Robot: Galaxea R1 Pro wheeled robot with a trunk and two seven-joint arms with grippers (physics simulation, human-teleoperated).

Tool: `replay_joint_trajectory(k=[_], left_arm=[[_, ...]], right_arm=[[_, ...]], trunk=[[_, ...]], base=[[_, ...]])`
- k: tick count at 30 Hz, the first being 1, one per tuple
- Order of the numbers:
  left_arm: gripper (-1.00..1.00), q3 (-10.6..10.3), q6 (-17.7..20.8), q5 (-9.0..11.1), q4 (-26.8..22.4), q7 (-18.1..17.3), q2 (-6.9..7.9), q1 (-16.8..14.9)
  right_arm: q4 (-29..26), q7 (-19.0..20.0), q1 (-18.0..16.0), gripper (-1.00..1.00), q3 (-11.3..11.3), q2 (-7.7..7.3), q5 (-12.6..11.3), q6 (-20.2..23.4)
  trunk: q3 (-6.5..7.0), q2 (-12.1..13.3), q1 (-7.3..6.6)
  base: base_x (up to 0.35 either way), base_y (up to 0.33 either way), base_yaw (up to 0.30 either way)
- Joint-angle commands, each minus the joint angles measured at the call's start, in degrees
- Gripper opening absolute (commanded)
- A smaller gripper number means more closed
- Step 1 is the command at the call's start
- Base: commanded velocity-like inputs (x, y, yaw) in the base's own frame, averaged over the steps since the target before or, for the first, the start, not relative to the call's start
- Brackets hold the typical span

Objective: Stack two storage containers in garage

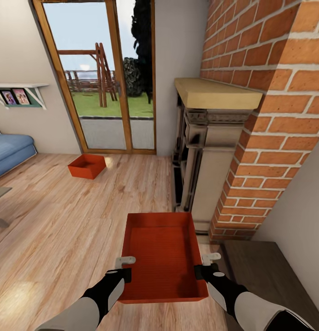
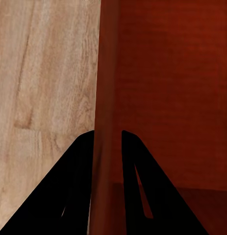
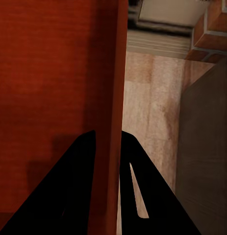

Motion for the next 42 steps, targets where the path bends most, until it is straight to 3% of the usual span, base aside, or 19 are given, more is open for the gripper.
replay_joint_trajectory(k=[1, 21, 42], left_arm=[[-1.00, -0.24, 0.47, -0.57, -0.05, 0.59, 0.96, 0.03], [-1.00, -0.25, 0.47, -0.57, -0.05, 0.59, 0.98, 0.03], [-1.00, -0.26, 0.47, -0.56, -0.05, 0.59, 0.98, 0.03]], right_arm=[[0.05, -0.62, -0.09, -1.00, -1.02, -0.07, -0.04, -0.31], [0.05, -0.61, -0.09, -1.00, -1.02, -0.11, -0.04, -0.31], [0.05, -0.60, -0.09, -1.00, -1.02, -0.19, -0.08, -0.29]], trunk=[[0.04, -0.04, 0.00], [1.78, -0.04, 0.00], [1.89, -0.04, 0.00]], base=[[0.000, 0.000, 0.000], [0.000, 0.000, 0.000], [0.000, 0.000, 0.000]])
